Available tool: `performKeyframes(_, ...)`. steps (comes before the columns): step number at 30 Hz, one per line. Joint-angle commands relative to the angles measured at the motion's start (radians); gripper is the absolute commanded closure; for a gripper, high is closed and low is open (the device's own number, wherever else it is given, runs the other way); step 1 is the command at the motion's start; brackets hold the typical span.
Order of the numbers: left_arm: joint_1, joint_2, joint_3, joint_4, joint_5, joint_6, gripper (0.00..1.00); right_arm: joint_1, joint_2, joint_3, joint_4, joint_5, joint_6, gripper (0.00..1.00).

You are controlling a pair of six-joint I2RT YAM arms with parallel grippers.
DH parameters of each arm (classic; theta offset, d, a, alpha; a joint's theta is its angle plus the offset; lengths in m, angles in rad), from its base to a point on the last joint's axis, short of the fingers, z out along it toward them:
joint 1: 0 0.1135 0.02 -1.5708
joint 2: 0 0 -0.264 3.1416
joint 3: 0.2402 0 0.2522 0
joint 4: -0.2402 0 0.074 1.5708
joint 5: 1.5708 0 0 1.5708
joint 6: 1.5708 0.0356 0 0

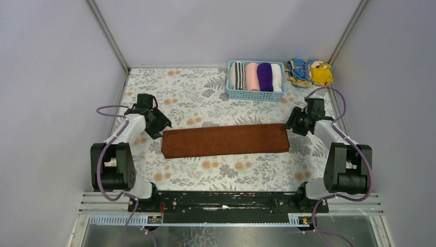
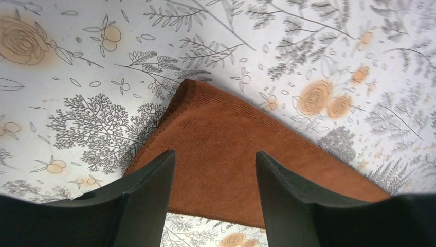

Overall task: Roll the towels
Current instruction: Fold the towel at the center of the board.

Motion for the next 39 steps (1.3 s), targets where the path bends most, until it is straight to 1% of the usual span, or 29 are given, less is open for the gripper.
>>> performKeyframes(1, 0.007, -0.075, 0.069, -0.098, -0.051, 0.15, 0.4, 0.042, 0.054, 0.072, -0.166, 0.066, -0.085, 0.43)
performKeyframes(7, 0.006, -0.143, 0.082, -0.104, -0.139, 0.257, 0.36, 0.1, 0.152, 0.141, -0.23, 0.13, -0.122, 0.43)
performKeyframes(15, 0.007, -0.176, 0.068, -0.103, -0.14, 0.261, 0.36, 0.126, 0.202, 0.171, -0.263, 0.182, -0.145, 0.46)
performKeyframes(20, 0.008, -0.173, 0.065, -0.105, -0.129, 0.262, 0.36, 0.142, 0.266, 0.172, -0.277, 0.176, -0.141, 0.49)
performKeyframes(24, 0.008, -0.179, 0.065, -0.103, -0.129, 0.259, 0.36, 0.163, 0.306, 0.17, -0.32, 0.164, -0.134, 0.51)
performKeyframes(29, 0.008, -0.179, 0.06, -0.103, -0.13, 0.252, 0.36, 0.187, 0.337, 0.151, -0.358, 0.183, -0.101, 0.64)
performKeyframes(30, 0.008, -0.182, 0.06, -0.103, -0.131, 0.25, 0.36, 0.192, 0.341, 0.147, -0.357, 0.183, -0.1, 0.68)
performKeyframes(31, 0.009, -0.183, 0.058, -0.103, -0.134, 0.249, 0.36, 0.192, 0.346, 0.145, -0.357, 0.18, -0.099, 0.73)
performKeyframes(33, 0.008, -0.186, 0.057, -0.103, -0.139, 0.247, 0.36, 0.193, 0.357, 0.147, -0.356, 0.203, -0.096, 0.87)
performKeyframes(36, 0.009, -0.194, 0.055, -0.103, -0.141, 0.249, 0.36, 0.192, 0.359, 0.177, -0.366, 0.3, -0.104, 1.0)
performKeyframes(39, 0.008, -0.198, 0.051, -0.103, -0.139, 0.253, 0.36, 0.159, 0.353, 0.229, -0.384, 0.414, -0.125, 1.0)
